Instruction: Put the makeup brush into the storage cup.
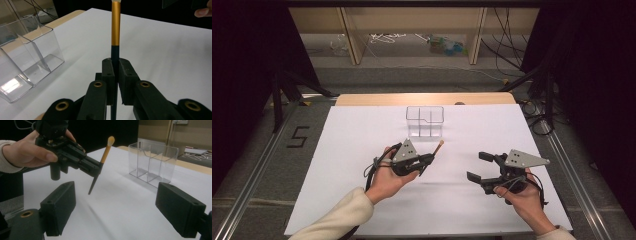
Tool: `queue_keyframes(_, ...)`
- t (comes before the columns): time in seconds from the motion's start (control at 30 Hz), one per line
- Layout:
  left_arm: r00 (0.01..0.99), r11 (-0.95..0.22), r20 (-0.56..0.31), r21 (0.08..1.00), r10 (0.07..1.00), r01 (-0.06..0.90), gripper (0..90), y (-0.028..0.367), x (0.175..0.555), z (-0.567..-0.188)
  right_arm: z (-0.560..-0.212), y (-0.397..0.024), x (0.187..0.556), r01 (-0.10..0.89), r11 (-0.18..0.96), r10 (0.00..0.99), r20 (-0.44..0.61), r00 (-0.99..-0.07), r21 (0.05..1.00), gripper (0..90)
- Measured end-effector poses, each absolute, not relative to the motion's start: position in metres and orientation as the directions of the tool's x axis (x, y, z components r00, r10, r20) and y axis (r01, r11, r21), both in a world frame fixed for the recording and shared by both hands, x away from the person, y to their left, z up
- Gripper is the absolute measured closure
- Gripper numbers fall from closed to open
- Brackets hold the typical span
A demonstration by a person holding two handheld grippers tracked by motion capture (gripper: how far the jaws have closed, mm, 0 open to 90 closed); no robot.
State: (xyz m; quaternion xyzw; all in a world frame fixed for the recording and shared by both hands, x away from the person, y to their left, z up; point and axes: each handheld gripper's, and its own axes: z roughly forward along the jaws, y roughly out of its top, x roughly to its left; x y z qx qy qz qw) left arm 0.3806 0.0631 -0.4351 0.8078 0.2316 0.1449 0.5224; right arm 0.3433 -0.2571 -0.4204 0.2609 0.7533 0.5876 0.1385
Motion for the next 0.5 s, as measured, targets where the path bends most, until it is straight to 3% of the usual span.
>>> queue_keyframes(0.5,0.845,-0.343,0.058,0.927,0.531,0.151,83.2,0.057,0.373,-0.434,-0.419,-0.244,0.347,0.293,0.124,0.566,0.174,-0.806,0.948,22.8)
